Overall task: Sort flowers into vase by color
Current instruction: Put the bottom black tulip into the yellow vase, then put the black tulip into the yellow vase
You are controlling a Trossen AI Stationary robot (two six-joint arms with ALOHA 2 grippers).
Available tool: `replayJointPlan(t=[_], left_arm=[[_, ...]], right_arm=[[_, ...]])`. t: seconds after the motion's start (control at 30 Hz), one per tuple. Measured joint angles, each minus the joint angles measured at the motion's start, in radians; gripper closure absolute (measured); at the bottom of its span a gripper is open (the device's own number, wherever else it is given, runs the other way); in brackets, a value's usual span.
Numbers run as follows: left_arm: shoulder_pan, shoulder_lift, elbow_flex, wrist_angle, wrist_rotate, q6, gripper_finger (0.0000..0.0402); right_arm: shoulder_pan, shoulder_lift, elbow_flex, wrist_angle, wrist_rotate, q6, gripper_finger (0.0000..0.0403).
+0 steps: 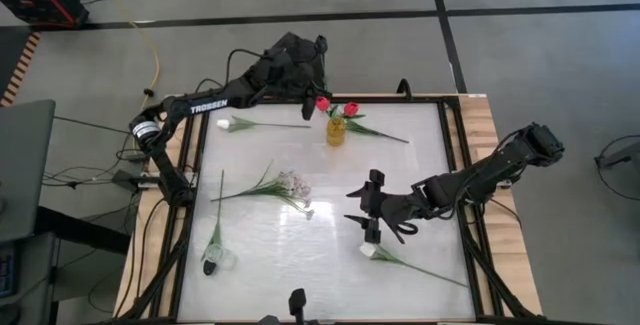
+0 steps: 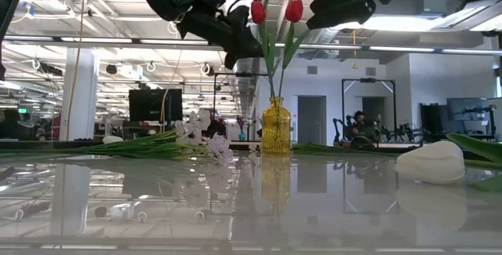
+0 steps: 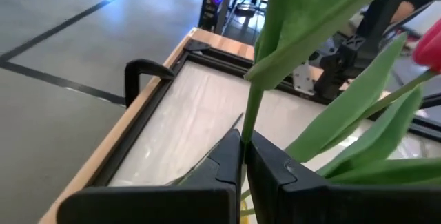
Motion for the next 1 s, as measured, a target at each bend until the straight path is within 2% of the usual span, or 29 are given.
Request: replayJointPlan(t=[0.17, 0.33, 0.53, 0.67, 0.77, 0.9, 1.0], left_arm=[[-0.022, 0.000, 0.000, -0.012, -0.018, 0.016, 0.0398], [-0.045, 0.000, 0.000, -0.084, -0.104, 0.072, 0.0373], [-0.039, 0.000, 0.000, -0.168, -0.091, 0.092, 0.0310], [-0.039, 0.000, 0.000, -0.179, -0.026, 0.099, 0.0261], [-0.040, 0.000, 0.004, -0.200, -0.014, 0.102, 0.0234], [-0.030, 0.000, 0.091, -0.409, -0.042, 0.166, 0.0216], [-0.029, -0.001, 0.178, -0.576, -0.130, 0.194, 0.0214]], right_arm=[[0.001, 0.000, 0.000, 0.000, 0.000, 0.003, 0.0121], [0.001, 0.000, 0.000, 0.000, -0.004, 0.003, 0.0121], [0.001, 0.000, 0.000, 0.000, -0.004, 0.000, 0.0121], [0.001, 0.000, 0.000, 0.000, -0.004, -0.002, 0.0121], [0.001, 0.000, 0.000, 0.000, -0.004, -0.002, 0.0121], [0.001, 0.000, 0.000, -0.001, -0.004, -0.003, 0.0121], [-0.002, -0.008, 0.000, -0.004, -0.005, -0.005, 0.0121]])
